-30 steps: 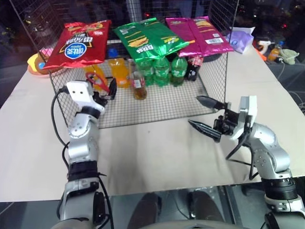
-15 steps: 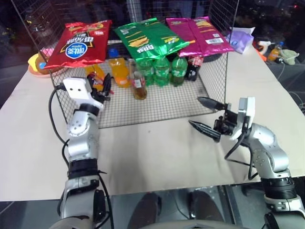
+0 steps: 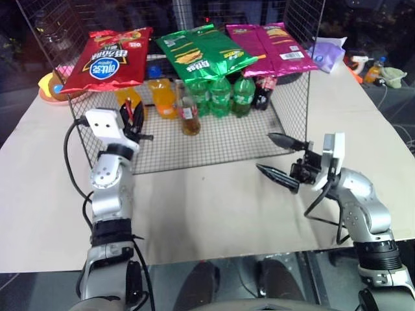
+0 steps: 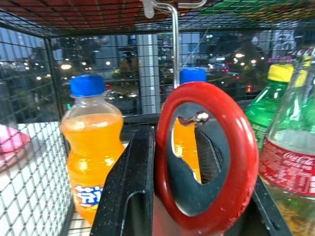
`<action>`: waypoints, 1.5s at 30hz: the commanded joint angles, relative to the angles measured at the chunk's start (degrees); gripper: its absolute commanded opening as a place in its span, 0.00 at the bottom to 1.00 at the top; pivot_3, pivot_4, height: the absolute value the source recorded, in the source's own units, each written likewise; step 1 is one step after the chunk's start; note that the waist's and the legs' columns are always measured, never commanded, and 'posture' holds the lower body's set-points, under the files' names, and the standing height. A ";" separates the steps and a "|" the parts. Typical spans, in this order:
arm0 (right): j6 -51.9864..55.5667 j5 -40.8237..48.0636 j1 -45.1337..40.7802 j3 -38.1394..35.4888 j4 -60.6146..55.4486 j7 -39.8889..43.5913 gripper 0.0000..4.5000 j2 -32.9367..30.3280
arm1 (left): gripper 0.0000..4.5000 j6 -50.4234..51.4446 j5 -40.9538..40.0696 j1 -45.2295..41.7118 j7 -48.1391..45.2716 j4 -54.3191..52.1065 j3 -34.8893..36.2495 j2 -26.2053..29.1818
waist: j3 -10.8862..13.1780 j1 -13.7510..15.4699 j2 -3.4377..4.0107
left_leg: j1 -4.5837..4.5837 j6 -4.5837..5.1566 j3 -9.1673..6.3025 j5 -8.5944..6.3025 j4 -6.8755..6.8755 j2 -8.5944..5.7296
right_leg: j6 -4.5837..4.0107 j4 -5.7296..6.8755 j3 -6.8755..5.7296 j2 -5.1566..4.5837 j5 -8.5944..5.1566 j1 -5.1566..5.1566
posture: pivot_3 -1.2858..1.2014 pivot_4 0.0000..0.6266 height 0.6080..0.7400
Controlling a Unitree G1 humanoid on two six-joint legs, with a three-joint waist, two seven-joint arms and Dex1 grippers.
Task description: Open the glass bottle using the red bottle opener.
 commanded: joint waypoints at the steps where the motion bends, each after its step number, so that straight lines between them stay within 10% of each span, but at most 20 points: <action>1: -1.50 0.27 -1.35 -0.15 -0.64 0.47 1.00 0.46 | 0.29 -3.38 4.34 -0.21 2.54 -2.85 -0.35 2.01 | 0.00 -0.02 0.00 | 0.00 0.00 0.00 0.00 0.00 0.00 | 0.00 0.00 0.00 0.01 0.00 0.00 | 0.52 0.24 1.00; 8: -2.02 -0.15 -1.35 -0.30 -0.33 0.53 1.00 0.62 | 0.29 -5.26 7.36 -0.43 6.00 -2.03 -0.29 1.76 | 0.00 0.03 0.00 | -0.02 0.00 -0.01 0.00 0.02 -0.01 | 0.00 0.01 -0.01 0.00 0.00 0.00 | 0.52 0.24 1.00; 11: -2.19 -0.30 -1.26 -0.37 -0.27 0.51 1.00 0.62 | 0.02 -5.14 7.25 -0.42 6.09 -1.69 -0.52 1.68 | 0.00 0.03 0.00 | -0.02 0.00 -0.02 0.00 0.02 -0.01 | 0.00 0.01 -0.01 -0.01 0.00 -0.01 | 0.52 0.24 1.00; 45: -6.02 -1.38 0.32 -0.64 2.67 1.82 1.00 0.51 | 0.02 -7.53 39.72 0.90 36.53 -4.42 -4.49 5.20 | 0.00 -0.04 0.00 | -0.42 0.00 -0.08 0.00 0.17 -0.06 | 0.01 0.04 -0.09 -0.03 0.01 -0.31 | 0.52 0.24 1.00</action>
